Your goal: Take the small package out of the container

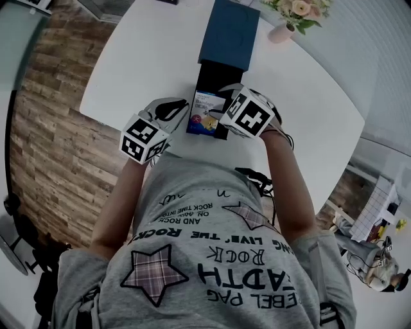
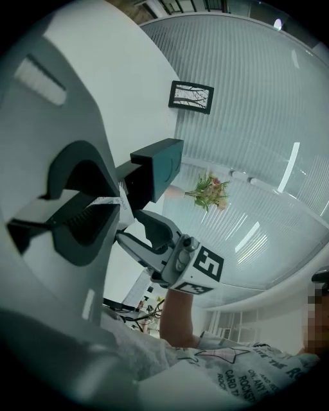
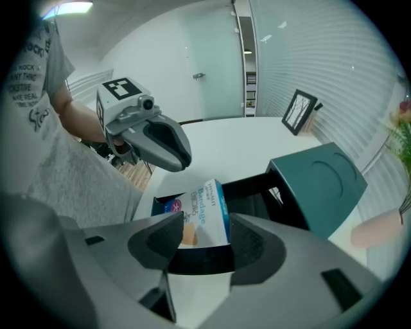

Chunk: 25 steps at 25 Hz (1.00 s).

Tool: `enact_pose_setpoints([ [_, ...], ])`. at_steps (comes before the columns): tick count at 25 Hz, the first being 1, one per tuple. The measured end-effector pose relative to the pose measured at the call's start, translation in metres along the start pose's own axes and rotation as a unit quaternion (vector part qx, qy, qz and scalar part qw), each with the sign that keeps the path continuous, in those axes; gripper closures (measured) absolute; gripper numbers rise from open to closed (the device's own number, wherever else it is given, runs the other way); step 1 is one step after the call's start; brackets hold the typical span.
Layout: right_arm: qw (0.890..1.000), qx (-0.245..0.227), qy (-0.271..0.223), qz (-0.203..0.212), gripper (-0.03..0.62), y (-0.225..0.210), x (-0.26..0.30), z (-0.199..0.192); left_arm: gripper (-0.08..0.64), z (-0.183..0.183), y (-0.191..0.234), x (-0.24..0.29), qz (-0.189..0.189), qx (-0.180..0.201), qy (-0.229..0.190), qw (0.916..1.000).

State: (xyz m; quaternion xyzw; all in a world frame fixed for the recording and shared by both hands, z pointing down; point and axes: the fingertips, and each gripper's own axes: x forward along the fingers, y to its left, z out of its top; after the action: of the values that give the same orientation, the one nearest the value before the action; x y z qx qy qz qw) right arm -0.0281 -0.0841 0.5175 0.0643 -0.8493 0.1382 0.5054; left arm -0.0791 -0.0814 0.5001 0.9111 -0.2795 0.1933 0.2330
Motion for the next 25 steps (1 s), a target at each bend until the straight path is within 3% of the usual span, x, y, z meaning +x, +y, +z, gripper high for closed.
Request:
enact_pose_setpoints([
  [5, 1.000, -0.001, -0.018, -0.009, 0.383, 0.009, -0.011, 0.006, 0.469, 0.009, 0.000, 0.006, -0.022, -0.003, -0.002, 0.9997],
  [12, 0.999, -0.006, -0.036, -0.016, 0.383, 0.021, -0.023, 0.009, 0.354, 0.005, -0.007, 0.023, -0.073, 0.028, 0.023, 0.9967],
  [20, 0.998, -0.024, -0.058, -0.023, 0.383, 0.032, -0.035, 0.013, 0.330, -0.002, -0.024, 0.040, -0.155, 0.076, 0.057, 0.9834],
  [25, 0.997, 0.004, -0.078, -0.020, 0.383, 0.038, -0.038, 0.012, 0.330, 0.000, -0.035, 0.049, -0.194, 0.083, 0.062, 0.9756],
])
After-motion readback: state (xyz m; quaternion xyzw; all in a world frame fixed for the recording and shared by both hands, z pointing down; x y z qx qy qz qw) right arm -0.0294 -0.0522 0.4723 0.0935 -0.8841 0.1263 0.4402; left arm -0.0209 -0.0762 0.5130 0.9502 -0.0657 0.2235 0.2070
